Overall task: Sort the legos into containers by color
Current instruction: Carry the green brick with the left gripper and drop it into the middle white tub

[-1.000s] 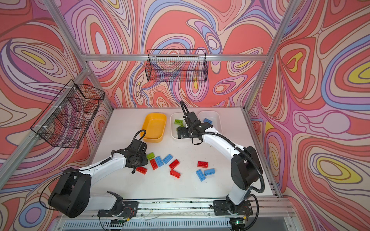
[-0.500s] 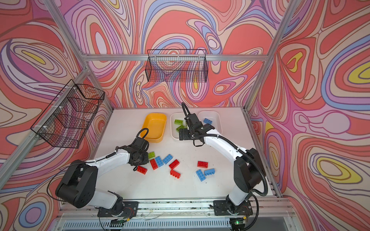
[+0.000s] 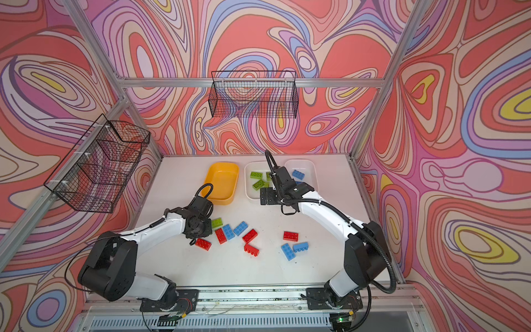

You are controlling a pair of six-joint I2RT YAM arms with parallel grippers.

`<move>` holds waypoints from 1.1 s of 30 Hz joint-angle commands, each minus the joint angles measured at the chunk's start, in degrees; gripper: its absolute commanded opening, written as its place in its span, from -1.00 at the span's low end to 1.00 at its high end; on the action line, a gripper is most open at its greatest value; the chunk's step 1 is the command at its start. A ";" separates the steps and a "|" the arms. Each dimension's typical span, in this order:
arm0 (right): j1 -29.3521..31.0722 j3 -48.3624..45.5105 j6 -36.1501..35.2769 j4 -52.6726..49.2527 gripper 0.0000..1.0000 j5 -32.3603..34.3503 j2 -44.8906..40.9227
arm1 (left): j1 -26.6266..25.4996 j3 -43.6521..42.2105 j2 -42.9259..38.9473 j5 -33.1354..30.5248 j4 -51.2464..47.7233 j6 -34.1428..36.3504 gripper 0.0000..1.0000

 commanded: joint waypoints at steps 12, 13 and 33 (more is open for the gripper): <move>-0.02 -13.82 4.13 1.81 0.96 5.48 -13.56 | -8.37 29.16 9.77 -1.87 -8.93 -0.54 -0.77; -0.04 -14.37 4.37 1.76 0.96 5.94 -14.33 | -8.89 32.83 12.40 -1.50 -9.15 -0.04 -0.77; -0.19 -19.26 8.70 0.34 0.96 6.25 -24.21 | -12.06 89.20 58.18 3.45 -14.22 3.96 -0.34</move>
